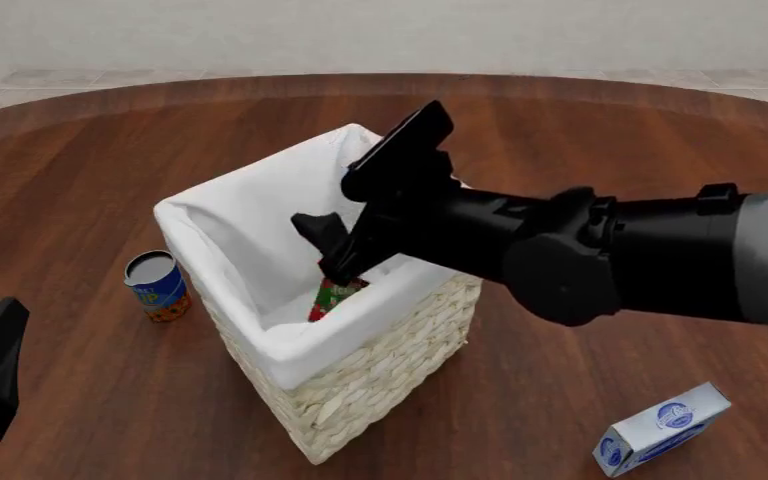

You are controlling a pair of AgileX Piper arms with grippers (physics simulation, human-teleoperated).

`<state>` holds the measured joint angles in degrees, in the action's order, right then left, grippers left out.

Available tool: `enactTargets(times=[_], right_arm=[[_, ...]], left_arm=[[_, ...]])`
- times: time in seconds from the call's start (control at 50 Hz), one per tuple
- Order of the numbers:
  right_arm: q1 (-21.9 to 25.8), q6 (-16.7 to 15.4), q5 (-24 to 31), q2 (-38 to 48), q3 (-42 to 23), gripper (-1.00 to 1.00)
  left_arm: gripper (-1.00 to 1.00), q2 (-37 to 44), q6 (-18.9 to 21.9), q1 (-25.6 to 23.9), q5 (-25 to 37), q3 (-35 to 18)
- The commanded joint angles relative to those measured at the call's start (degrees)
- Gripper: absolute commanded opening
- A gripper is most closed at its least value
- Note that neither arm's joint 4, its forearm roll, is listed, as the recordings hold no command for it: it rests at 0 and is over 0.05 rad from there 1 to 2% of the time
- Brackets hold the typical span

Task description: Pick up the tomato sauce, and put it in the basket.

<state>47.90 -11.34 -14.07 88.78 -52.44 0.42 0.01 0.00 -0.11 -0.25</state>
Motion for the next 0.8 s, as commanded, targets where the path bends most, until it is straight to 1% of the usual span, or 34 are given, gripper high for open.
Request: enactTargets(times=[0.02,0.36,0.8], right_arm=[[-0.1,0.1,0.4,-0.4,-0.3,1.0],[-0.3,-0.3,0.9,-1.5,-0.2,1.0],[-0.7,-1.4,3.5,-7.4,1.1,1.0]], left_arm=[[1.0,0.0,0.0,0.0,0.0,0.0],[1.0,0.0,0.0,0.0,0.0,0.0],[1.0,0.0,0.0,0.0,0.0,0.0]])
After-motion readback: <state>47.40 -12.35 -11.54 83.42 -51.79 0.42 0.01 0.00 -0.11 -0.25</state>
